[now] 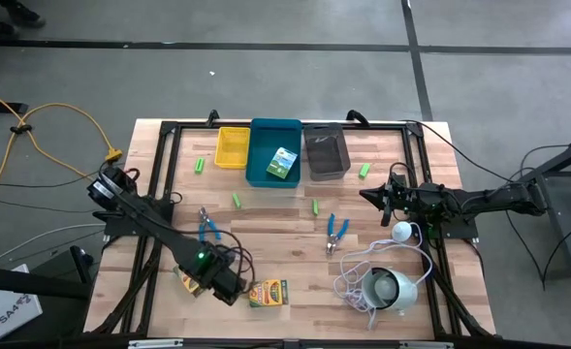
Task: Pick & Place School Supplies
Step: Put the crayon box into the blue bin
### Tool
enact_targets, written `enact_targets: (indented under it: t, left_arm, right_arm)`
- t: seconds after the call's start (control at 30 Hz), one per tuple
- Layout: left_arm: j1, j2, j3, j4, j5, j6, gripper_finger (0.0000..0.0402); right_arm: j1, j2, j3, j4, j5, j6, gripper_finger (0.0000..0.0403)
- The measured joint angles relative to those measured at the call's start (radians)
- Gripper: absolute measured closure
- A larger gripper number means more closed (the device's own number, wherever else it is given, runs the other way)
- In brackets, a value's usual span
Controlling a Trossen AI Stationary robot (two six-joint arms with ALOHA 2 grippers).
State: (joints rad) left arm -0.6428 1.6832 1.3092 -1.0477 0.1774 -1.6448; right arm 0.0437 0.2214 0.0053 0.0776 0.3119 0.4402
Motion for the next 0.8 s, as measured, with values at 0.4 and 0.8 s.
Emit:
enact_targets:
  t: [0.4, 0.8]
  left_arm:
    - [-0.038, 0.100, 0.000, 0.182, -0.047, 0.022, 0.0181]
    - [-0.055, 0.100, -0.001, 0.093, -0.048, -0.029, 0.0181]
  right_arm:
    - [0.000, 0.000, 0.000, 0.000, 0.000, 0.000, 0.0400]
    - [0.000, 0.000, 0.000, 0.000, 0.000, 0.000, 0.0400]
